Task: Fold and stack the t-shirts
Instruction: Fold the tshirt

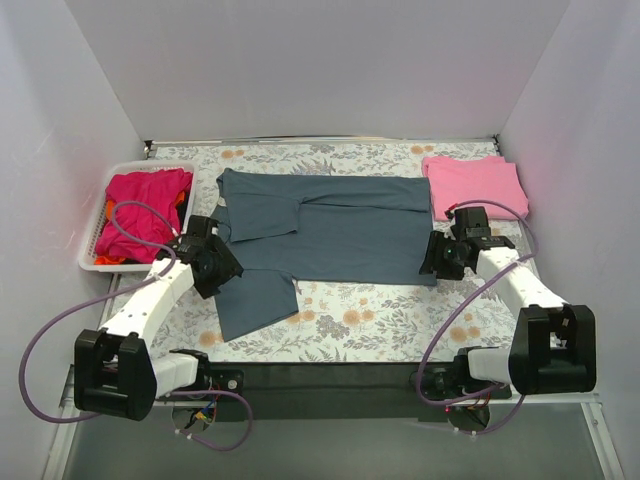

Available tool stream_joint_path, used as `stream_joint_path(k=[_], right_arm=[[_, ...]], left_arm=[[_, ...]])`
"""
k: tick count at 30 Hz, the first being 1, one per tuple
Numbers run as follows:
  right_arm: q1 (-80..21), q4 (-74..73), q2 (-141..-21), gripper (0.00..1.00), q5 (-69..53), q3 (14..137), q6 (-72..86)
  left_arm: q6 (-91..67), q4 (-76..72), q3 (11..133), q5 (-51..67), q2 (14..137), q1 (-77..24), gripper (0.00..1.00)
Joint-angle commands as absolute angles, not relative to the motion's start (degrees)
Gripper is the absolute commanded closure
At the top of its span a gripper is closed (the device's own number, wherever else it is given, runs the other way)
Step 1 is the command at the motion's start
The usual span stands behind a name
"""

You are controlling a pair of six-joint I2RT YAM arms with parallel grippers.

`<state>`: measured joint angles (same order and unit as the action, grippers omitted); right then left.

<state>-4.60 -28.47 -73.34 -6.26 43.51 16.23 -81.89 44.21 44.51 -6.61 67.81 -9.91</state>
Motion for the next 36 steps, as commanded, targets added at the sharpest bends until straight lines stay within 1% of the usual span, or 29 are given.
stream_joint_path(k=[1,3,7,8,11,15,19,24,25,28,29,31,32,36], right_arm=[[-5.7,-25.5,-72.2,0.53,-9.1,42.0,16.1],[-5.8,-24.3,-72.3,0.55,-9.7,41.5,16.6],[-5.8,-23.2,-74.8,0.58,-12.6,41.1,17.6],[-5.7,-22.9,-74.9,0.58,-12.7,40.8,17.8],[-5.7,-22.7,-73.9,0.58,-10.1,40.3,18.0],[-4.7,-22.9,-73.2,0.58,-7.7,40.3,18.2],[-1.5,-23.5,-72.5,0.58,-6.2,40.6,17.7],[-1.1,-24.3,-70.6,0.56,-8.0,41.0,16.5],[-1.1,-24.3,-70.2,0.55,-7.6,41.0,16.3],[-1.3,-24.4,-69.4,0.55,-7.8,40.9,15.6],[-1.4,-24.3,-69.4,0.55,-8.2,40.9,15.6],[-2.1,-23.6,-70.0,0.55,-9.5,41.2,15.7],[-2.5,-23.6,-70.2,0.55,-9.8,41.5,15.7],[-3.5,-23.6,-70.5,0.55,-11.2,42.2,15.8]], left_arm=[[-84.3,43.7,43.3,-1.1,67.4,-10.7,0.41],[-85.2,42.7,42.0,-0.9,68.1,-11.5,0.43],[-85.7,42.4,39.5,-0.1,70.0,-12.2,0.44],[-85.8,43.1,38.9,2.7,71.5,-12.2,0.44],[-86.4,43.9,36.3,3.5,72.8,-13.2,0.44],[-87.5,45.9,36.4,4.2,71.9,-14.2,0.44],[-88.1,47.7,35.0,6.4,71.1,-15.1,0.44],[-92.9,49.8,33.4,5.7,66.2,-20.4,0.44],[-93.2,50.3,33.7,5.2,65.0,-20.5,0.44],[-93.4,52.7,38.5,-2.4,62.8,-20.4,0.42],[-92.5,52.9,40.0,-6.4,64.3,-20.3,0.42],[-91.1,51.9,43.8,-8.8,66.6,-20.3,0.42],[-89.5,50.0,44.6,-10.8,69.8,-20.3,0.42],[-86.2,47.2,48.5,-12.4,77.8,-20.4,0.43]])
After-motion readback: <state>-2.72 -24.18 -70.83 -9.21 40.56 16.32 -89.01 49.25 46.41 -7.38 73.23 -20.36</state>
